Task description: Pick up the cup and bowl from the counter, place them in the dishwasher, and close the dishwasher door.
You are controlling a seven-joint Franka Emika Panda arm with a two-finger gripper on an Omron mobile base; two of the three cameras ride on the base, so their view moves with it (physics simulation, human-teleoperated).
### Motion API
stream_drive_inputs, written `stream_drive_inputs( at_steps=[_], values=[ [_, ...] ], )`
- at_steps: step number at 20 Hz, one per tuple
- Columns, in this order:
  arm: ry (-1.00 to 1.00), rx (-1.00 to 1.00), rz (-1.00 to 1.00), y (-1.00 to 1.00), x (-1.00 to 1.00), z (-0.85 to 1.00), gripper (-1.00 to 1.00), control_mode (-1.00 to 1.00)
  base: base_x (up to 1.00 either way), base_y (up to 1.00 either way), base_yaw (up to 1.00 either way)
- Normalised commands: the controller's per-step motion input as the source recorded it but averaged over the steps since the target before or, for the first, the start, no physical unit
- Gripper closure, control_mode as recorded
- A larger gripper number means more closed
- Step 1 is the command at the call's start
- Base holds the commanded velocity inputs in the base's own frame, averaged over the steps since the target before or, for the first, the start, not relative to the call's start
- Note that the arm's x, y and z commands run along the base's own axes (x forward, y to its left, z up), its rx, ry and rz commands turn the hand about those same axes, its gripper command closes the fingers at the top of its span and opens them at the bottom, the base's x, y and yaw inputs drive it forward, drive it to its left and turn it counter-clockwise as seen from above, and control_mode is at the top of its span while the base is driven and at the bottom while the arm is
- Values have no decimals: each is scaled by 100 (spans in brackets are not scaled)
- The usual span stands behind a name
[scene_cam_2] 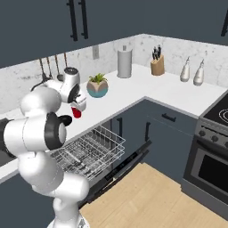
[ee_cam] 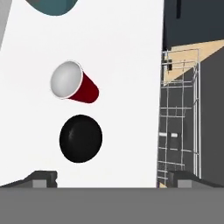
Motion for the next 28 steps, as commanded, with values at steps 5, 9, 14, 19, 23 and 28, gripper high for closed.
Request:
stream_drive_inputs(
  at_steps=[5, 9, 14, 19, 23, 28],
  values=[
    [4, 0, 0, 16, 50, -36, -100, -100, 0, 0, 0],
    [5, 0, 0, 3, 56, -32, -100, -100, 0, 0, 0],
    [7, 0, 0, 5, 58, -36, -100, -100, 0, 0, 0],
    [5, 0, 0, 10, 55, -28, -100, -100, 0, 0, 0],
    [3, 1, 0, 19, 51, -23, -100, -100, 0, 0, 0],
    [2, 1, 0, 23, 48, -24, -100, -100, 0, 0, 0]
  ],
)
